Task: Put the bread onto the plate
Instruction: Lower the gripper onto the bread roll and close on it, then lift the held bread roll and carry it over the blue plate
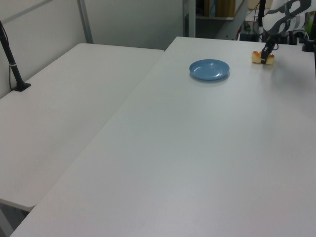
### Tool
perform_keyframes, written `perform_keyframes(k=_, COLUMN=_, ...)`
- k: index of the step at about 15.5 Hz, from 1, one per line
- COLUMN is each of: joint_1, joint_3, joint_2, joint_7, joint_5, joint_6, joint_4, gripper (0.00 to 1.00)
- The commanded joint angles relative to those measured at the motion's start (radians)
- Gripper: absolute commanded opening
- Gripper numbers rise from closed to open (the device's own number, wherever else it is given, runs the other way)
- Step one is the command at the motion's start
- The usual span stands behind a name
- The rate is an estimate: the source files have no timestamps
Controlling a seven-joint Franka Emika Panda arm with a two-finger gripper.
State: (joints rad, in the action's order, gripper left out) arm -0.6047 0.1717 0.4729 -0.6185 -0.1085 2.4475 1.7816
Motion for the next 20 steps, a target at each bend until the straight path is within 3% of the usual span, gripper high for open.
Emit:
perform_keyframes(k=1, joint_1=0.014, joint_3=-0.046, joint_2=-0.028, joint_7=0.161, joint_5=-0.072, joint_6=-0.143, joint_4=-0.105, gripper=0.41)
perform_keyframes(k=8, joint_1=0.129, joint_3=-0.101, joint_2=-0.007, joint_7=0.422, joint_5=-0.072, joint_6=-0.104, joint_4=-0.203, gripper=0.39)
perform_keyframes(k=13, joint_1=0.239, joint_3=-0.129, joint_2=0.128, joint_7=0.614, joint_5=-0.053, joint_6=0.063, joint_4=-0.318, gripper=0.39)
perform_keyframes(k=18, joint_1=0.267, joint_3=-0.129, joint_2=0.156, joint_7=0.611, joint_5=0.067, joint_6=0.053, joint_4=-0.33, gripper=0.39)
perform_keyframes(k=20, joint_1=0.267, joint_3=-0.129, joint_2=0.156, joint_7=0.594, joint_5=0.122, joint_6=-0.037, joint_4=-0.332, gripper=0.39)
